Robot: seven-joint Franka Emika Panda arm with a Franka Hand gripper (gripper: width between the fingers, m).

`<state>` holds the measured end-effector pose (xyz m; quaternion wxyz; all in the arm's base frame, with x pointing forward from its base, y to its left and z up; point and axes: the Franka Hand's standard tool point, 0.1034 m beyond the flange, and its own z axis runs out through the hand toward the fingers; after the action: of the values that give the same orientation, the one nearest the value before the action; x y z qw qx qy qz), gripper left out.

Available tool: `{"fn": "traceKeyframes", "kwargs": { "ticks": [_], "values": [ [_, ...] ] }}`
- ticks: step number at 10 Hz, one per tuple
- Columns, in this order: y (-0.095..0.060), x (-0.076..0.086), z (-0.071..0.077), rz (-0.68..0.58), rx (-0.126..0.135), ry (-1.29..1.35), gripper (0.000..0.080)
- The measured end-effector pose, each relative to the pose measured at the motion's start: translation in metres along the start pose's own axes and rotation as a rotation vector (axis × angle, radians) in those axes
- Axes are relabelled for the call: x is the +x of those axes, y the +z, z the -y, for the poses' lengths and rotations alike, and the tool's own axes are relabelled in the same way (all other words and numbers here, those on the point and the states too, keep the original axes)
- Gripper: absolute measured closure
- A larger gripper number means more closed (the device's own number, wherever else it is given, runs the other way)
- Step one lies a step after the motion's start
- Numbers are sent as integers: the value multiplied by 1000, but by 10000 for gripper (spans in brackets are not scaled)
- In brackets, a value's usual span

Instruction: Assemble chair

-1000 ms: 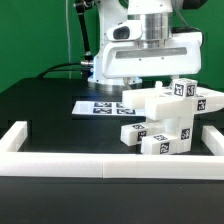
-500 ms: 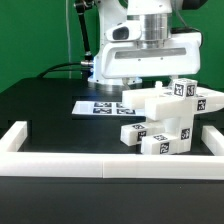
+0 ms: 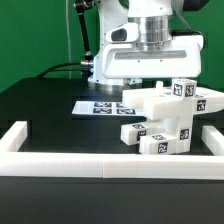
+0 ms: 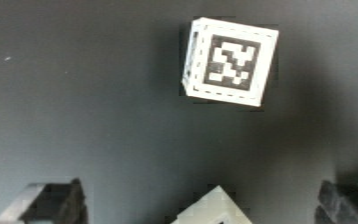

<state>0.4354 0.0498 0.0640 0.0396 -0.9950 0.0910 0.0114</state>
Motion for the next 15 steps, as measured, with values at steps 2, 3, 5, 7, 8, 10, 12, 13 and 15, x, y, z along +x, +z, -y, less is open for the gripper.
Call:
{"fn": "traceKeyframes", "kwargs": {
  "ticks": [2, 3, 5, 7, 8, 10, 12, 13, 15],
  "values": [
    [0, 0, 0, 0, 0, 0, 150],
    [0, 0, 0, 0, 0, 0, 150],
    [4, -6, -5, -1, -4, 63, 150],
    [9, -18, -9, 13, -11, 140, 150],
    [12, -22, -10, 20, -10, 184, 150],
    [13, -22, -10, 21, -7, 199, 150],
    [13, -22, -10, 22, -8, 199, 150],
    [13, -23, -10, 22, -8, 200, 150],
    [19, -29, 4, 23, -15, 202, 150]
  ]
}}
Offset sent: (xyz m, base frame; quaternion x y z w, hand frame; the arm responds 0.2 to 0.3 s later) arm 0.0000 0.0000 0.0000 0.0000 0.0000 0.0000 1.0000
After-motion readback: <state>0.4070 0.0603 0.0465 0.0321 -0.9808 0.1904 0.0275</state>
